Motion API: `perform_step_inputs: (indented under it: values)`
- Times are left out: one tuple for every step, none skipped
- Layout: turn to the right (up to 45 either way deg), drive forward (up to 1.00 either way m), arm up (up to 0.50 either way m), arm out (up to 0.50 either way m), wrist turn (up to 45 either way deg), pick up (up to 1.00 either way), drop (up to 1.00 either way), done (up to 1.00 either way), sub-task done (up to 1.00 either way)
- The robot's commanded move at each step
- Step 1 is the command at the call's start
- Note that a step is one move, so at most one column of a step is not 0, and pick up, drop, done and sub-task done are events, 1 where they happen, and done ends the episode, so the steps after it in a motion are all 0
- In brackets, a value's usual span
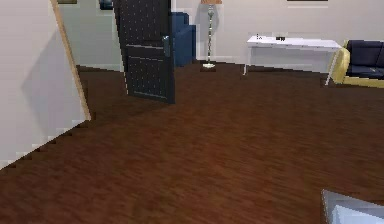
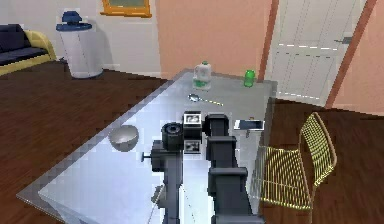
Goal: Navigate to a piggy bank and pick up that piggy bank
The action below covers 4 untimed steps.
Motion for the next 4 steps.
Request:
perform_step_inputs:
  values:
    - [0.0,0.0,0.0,0.0,45.0,0.0,0.0,0.0,0.0]
    - [0.0,0.0,0.0,0.0,45.0,0.0,0.0,0.0,0.0]
    - [0.0,0.0,0.0,0.0,45.0,0.0,0.0,0.0,0.0]
    - [0.0,0.0,0.0,0.0,24.0,0.0,0.0,0.0,0.0]
